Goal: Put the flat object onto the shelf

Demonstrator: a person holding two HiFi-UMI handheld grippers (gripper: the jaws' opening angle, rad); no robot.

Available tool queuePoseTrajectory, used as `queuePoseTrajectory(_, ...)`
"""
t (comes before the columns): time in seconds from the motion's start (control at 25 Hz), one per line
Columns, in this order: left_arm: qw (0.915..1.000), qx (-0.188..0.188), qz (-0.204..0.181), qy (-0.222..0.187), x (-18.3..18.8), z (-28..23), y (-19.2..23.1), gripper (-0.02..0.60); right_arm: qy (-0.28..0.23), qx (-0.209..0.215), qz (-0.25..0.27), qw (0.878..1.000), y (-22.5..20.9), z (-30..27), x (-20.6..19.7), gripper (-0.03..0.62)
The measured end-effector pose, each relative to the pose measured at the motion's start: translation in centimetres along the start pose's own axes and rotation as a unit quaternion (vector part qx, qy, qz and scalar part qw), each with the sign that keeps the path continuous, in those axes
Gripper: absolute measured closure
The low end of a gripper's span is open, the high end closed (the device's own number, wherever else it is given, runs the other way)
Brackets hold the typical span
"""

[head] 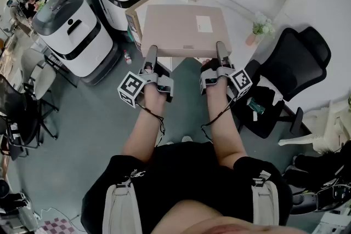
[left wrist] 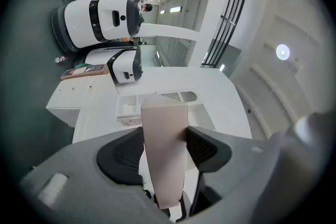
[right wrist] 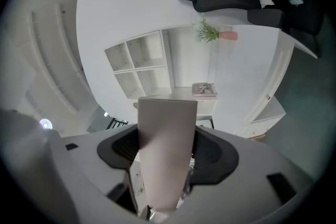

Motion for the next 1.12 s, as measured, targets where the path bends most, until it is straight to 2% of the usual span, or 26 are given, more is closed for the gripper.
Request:
queuePoseTrajectory(0.28, 1.0000, 0.002, 0.005, -0.005, 0.7, 1.5, 0.1, 0.319, 0.011, -0.004, 0.003, 1.000, 0.1, 0.6, -1.2, 0.309)
queuePoseTrajectory(0.56, 1.0000, -0.006, 0.004, -0.003, 2.1, 2.6, -0.1, 0.321, 0.011, 0.013, 0.001, 1.000, 0.6, 1.0, -2.8, 0.309)
queuePoseTrajectory(1.12, 0.9996, -0.008, 0.015, 0.022, 4.9, 3.9, 1.3, 0.319, 0.000, 0.017, 0.018, 1.000, 0.1, 1.7, -6.1, 0.312)
Point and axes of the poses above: the fingertips, and each gripper's own axes: z backward along the fingers, y to its left, x out of its top, the point moved 4 cm from there along z, backward along the fingers, and after that the axes turned 4 degrees about z, right-handed, at the moved point
